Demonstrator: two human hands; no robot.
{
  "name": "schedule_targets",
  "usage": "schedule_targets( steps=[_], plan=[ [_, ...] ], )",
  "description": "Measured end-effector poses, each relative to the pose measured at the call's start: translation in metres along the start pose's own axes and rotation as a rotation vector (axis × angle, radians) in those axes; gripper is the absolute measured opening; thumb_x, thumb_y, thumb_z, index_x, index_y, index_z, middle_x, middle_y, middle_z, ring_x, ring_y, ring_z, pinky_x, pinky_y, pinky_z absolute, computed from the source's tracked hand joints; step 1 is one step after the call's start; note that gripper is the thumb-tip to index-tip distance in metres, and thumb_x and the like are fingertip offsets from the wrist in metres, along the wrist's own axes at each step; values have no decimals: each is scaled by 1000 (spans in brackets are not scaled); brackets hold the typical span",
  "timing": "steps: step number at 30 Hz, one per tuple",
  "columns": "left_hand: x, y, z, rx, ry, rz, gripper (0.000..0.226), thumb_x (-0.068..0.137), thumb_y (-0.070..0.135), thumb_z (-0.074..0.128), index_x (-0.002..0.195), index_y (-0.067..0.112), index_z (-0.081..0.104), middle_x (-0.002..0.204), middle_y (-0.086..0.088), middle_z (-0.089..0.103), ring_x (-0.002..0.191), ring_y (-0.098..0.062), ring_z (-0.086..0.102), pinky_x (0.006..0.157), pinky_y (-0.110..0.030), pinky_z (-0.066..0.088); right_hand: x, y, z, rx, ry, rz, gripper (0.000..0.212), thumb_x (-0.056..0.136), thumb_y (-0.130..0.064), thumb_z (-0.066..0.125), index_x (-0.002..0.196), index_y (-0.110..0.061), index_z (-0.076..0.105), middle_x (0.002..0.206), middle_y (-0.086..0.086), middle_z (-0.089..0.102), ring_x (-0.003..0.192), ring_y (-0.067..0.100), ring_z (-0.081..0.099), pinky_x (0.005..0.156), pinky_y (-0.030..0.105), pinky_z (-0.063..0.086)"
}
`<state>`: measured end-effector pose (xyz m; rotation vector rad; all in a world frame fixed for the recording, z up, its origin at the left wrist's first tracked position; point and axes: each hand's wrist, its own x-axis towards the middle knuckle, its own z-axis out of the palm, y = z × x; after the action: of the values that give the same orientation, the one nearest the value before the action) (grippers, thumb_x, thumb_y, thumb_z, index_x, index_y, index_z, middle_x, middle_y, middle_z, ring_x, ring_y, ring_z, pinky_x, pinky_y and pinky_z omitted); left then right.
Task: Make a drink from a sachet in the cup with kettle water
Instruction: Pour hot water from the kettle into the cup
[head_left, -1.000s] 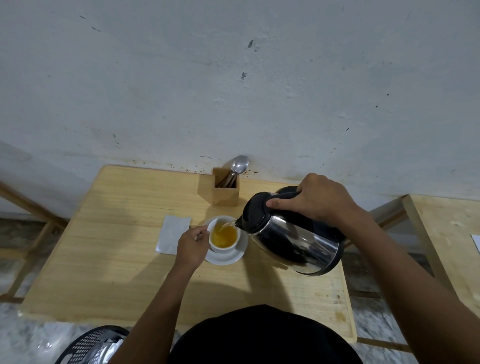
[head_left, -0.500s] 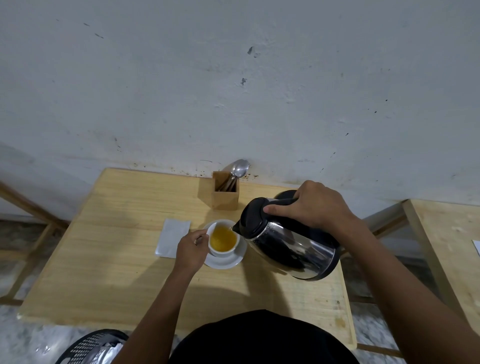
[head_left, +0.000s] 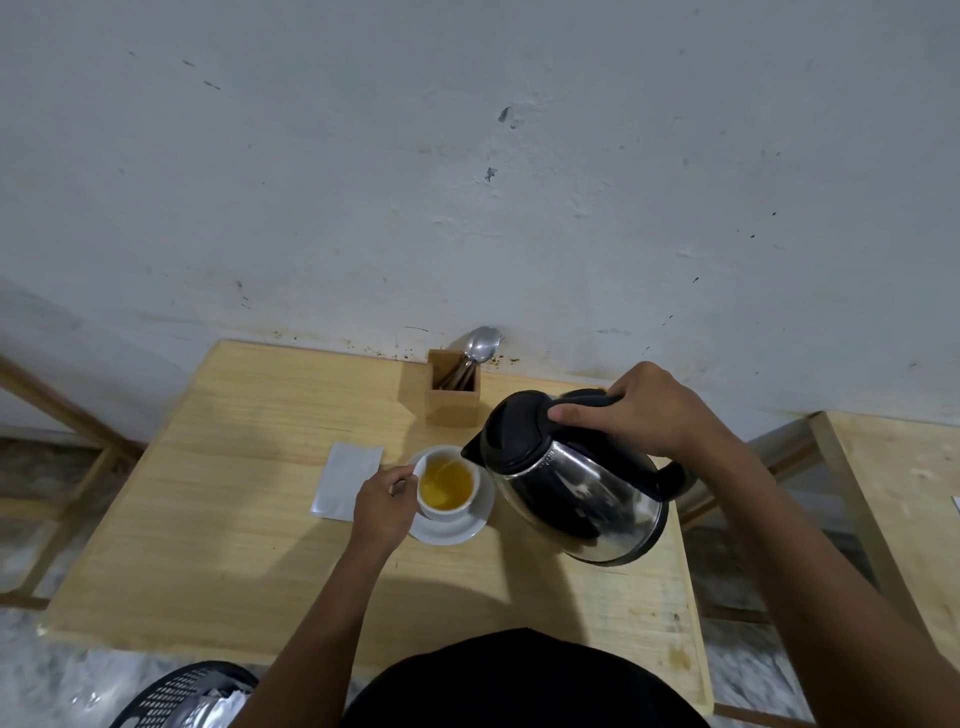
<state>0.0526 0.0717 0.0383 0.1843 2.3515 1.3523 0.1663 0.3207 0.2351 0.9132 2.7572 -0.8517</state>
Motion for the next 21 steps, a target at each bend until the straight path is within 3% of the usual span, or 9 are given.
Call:
schedule_targets(
  steps=[3, 7, 9, 16, 21],
  plan=[
    [0, 0, 1, 1, 15, -13, 26, 94, 14, 54, 115, 7, 66, 117, -13, 67, 108, -25, 60, 88, -30, 44, 2, 16, -5, 106, 20, -13, 73, 48, -81, 70, 32, -14, 45, 35, -6, 35, 41, 14, 38, 54, 30, 32],
    [-3, 4, 3, 5, 37, -11, 25, 94, 12, 52, 112, 5, 67, 112, -12, 68, 99, -20, 59, 87, -29, 43, 7, 43, -10, 248, 113, -19, 98, 44, -84, 71, 57, 12, 55, 47, 9, 38, 46, 19, 42, 54, 32, 35],
    [-4, 6, 5, 4, 56, -15, 24, 94, 11, 52, 111, 5, 68, 110, -12, 68, 97, -19, 58, 86, -29, 43, 8, 54, -16, 306, 170, -32, 96, 47, -77, 72, 59, 17, 54, 47, 12, 38, 44, 19, 41, 51, 30, 33],
    [-7, 8, 15, 46, 150, -22, 24, 94, 11, 49, 108, 5, 69, 108, -13, 70, 99, -24, 61, 86, -31, 44, 22, 90, -29, 432, 307, -72, 89, 60, -64, 75, 54, 19, 46, 48, 15, 41, 44, 19, 40, 41, 17, 31],
    [-5, 11, 16, 123, 148, -35, 25, 94, 9, 49, 110, 3, 68, 110, -16, 70, 104, -29, 62, 86, -29, 42, 39, 115, -29, 531, 374, -125, 88, 64, -64, 75, 49, 13, 35, 48, 10, 34, 45, 19, 36, 52, 28, 31]
  ],
)
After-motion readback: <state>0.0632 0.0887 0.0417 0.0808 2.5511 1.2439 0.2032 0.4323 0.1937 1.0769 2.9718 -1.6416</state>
